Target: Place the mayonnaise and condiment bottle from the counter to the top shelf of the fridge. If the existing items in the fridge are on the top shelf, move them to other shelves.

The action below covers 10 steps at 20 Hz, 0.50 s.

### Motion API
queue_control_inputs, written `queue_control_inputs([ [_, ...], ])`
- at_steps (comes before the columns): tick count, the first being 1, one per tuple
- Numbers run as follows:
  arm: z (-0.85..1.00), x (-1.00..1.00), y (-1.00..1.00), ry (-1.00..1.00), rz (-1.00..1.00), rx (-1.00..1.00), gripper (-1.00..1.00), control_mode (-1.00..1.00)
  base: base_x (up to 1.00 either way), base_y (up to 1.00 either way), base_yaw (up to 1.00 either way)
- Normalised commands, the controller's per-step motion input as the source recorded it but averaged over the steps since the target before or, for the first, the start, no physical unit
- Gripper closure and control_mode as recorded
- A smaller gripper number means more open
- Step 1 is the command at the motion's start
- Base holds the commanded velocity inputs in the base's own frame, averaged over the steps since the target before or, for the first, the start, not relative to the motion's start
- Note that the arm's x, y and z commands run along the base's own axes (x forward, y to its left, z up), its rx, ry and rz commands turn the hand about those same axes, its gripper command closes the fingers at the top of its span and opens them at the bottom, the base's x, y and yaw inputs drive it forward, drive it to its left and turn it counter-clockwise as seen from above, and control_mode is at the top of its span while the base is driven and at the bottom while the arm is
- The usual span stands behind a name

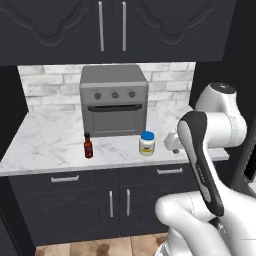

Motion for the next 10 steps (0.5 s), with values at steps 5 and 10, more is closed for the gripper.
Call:
queue_control_inputs([
  [5,-0.36,1.00,0.16,0.00,-0.11,0.00,-1.00,-1.00,0.00,0.00,0.00],
  [10,-0.45,1.00,0.14,0.00,-0.11,0.00,-1.00,-1.00,0.00,0.00,0.00],
])
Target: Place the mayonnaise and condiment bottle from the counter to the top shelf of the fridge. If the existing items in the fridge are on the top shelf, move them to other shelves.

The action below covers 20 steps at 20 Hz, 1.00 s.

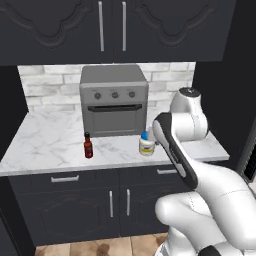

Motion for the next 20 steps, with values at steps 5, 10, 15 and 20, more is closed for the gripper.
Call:
queue_control_inputs([
  [5,-0.36,1.00,0.05,0.00,-0.10,0.00,-1.00,-1.00,0.00,0.00,0.00],
  [10,-0.42,0.85,0.00,0.00,-0.09,0.00,-1.00,-1.00,0.00,0.00,0.00],
  [15,-0.25,0.67,0.00,0.00,-0.06,0.00,-1.00,-1.00,0.00,0.00,0.00],
  [20,-0.34,0.58,0.00,0.00,-0.01,0.00,-1.00,-1.00,0.00,0.00,0.00],
])
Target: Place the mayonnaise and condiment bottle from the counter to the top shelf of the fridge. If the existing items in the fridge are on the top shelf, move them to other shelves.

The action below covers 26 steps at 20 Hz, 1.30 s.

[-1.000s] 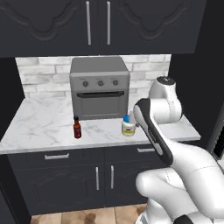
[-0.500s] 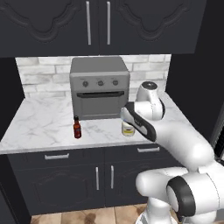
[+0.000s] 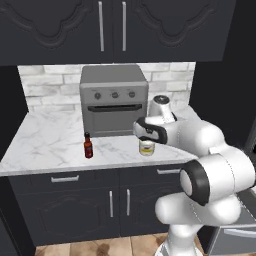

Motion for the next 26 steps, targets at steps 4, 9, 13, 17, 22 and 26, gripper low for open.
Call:
queue_control_inputs([
  [4,-0.30,0.36,-0.04,0.00,0.00,0.00,-1.00,-1.00,0.00,0.00,0.00],
  [9,-0.23,0.17,-0.02,-0.01,0.00,0.00,-1.00,-1.00,0.00,0.00,0.00],
  [13,-0.12,0.22,0.00,-0.07,0.01,0.00,-1.00,-1.00,0.00,0.00,0.00],
  [17,-0.14,0.13,0.00,-0.11,0.01,-0.02,-1.00,-1.00,0.00,0.00,0.00],
  [22,-0.21,0.01,0.00,-0.13,0.00,-0.04,-1.00,-1.00,0.00,0.00,0.00],
  [26,-0.07,0.01,0.00,-0.03,0.00,-0.04,-1.00,-1.00,0.00,0.00,0.00],
])
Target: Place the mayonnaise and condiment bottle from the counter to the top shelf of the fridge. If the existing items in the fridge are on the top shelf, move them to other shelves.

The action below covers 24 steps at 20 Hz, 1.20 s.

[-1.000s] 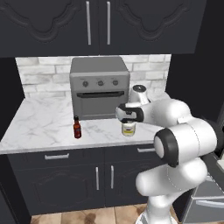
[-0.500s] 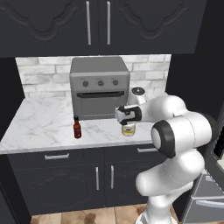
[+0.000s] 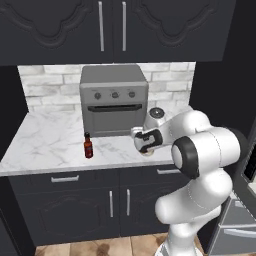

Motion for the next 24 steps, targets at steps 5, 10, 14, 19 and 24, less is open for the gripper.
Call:
queue_control_inputs([
  [5,0.00,0.11,0.00,0.00,0.00,-0.01,-1.00,-1.00,0.00,0.00,0.00],
  [10,-0.01,0.08,0.00,0.00,0.00,-0.01,1.00,-1.00,0.00,0.00,0.00],
  [14,0.00,0.01,0.00,0.00,0.00,0.00,1.00,-1.00,0.00,0.00,0.00],
  [19,0.45,-0.26,-0.03,-0.07,0.00,0.07,1.00,-1.00,0.00,0.00,0.00],
  [24,0.99,-0.78,-0.03,-0.16,0.00,0.06,1.00,-1.00,0.00,0.00,0.00],
])
